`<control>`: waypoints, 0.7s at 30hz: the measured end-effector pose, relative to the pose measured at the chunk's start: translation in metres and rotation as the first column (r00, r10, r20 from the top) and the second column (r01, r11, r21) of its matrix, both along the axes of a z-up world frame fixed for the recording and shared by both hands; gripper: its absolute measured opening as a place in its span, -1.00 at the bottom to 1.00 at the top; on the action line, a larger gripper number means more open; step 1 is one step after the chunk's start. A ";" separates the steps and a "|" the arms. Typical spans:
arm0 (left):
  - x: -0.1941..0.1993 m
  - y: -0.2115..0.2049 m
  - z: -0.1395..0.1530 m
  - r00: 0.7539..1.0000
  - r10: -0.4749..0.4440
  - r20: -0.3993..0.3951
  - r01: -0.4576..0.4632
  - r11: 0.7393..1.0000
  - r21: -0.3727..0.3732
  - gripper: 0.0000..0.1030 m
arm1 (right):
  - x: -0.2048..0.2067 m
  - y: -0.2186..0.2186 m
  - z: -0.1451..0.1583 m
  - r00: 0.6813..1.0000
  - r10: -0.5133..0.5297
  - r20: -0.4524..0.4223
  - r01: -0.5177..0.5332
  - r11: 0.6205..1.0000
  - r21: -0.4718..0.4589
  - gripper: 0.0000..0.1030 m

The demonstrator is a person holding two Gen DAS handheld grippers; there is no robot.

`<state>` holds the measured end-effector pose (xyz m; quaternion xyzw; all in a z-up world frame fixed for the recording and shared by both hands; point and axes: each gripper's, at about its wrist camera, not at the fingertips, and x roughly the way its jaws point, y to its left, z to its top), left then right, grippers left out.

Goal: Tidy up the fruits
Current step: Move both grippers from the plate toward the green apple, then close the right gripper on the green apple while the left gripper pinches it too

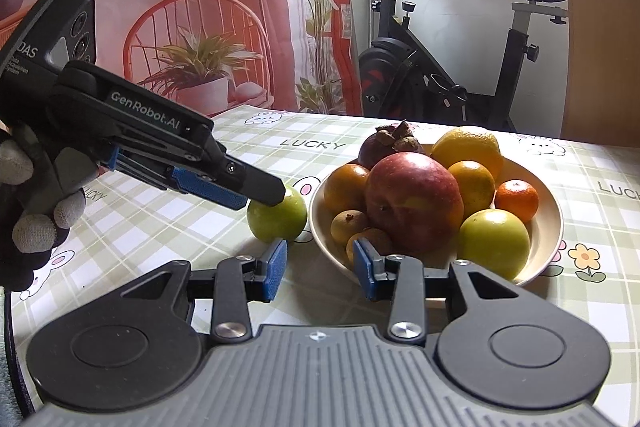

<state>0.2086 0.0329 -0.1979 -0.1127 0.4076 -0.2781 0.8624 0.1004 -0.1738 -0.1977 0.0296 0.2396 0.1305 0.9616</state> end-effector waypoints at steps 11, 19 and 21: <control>0.035 -0.002 -0.015 0.998 0.006 -0.069 -0.008 1.000 -0.027 0.04 | 0.005 0.016 -0.001 1.000 -0.008 0.009 0.008 1.000 -0.030 -0.16; 0.012 -0.011 -0.013 0.994 -0.095 -0.052 0.095 0.995 0.001 -0.02 | -0.001 0.025 -0.002 0.999 0.041 0.007 -0.040 0.998 -0.050 -0.16; 0.007 -0.012 -0.012 0.992 -0.117 -0.054 0.117 0.993 -0.004 -0.07 | -0.002 0.030 -0.003 0.998 0.060 0.009 -0.059 0.995 -0.080 -0.16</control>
